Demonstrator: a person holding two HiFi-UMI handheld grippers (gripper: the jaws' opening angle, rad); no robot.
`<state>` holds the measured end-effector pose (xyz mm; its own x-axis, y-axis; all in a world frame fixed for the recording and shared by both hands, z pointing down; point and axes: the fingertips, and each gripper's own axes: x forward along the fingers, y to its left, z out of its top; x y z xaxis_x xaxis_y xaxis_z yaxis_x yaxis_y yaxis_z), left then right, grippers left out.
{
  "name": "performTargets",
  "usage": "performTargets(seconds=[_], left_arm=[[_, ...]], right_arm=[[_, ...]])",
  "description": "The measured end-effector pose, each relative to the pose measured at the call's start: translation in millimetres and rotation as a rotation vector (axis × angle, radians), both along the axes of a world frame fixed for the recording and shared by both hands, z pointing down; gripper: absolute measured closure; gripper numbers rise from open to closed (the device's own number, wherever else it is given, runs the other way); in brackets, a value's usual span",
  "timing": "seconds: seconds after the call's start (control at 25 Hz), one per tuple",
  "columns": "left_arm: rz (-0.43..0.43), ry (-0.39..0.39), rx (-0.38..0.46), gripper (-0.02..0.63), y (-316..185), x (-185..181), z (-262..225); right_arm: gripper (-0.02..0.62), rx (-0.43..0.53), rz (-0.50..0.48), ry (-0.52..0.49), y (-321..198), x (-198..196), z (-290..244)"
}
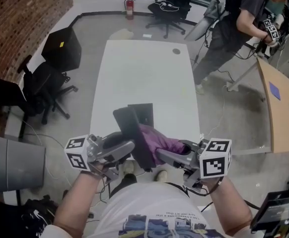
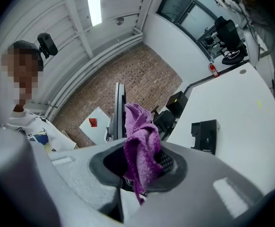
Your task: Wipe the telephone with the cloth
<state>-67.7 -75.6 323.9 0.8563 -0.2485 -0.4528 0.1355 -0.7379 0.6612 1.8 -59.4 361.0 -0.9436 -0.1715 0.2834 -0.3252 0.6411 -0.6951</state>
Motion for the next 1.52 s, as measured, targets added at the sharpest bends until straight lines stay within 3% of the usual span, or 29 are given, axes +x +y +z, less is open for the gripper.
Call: performTargets(seconds=[0.2, 0.48, 0.84, 1.12, 1.52], left_arm=[[0.011, 0.000, 0.006, 0.525, 8, 8, -2], [0.063, -0.008, 0.010, 0.525, 28, 29, -1], [0.051, -0.018, 0.034, 0.525, 42, 40, -7], [-0.026, -0.025, 0.029, 0.525, 43, 21, -7], [-0.106, -0.013, 0.020, 0.525, 27, 1, -9]], right_arm=[[0.512, -0.012, 0.041, 0.022, -10, 16, 8], [0.512, 0.006, 0.093, -0.123, -48, 1, -31], [0.512, -0.117, -0.034, -0.323, -35, -23, -48], [0.512, -0.104, -0.122, -0.285, -14, -29, -36], [0.512, -0.114, -0.149, -0.210, 8, -19, -8]])
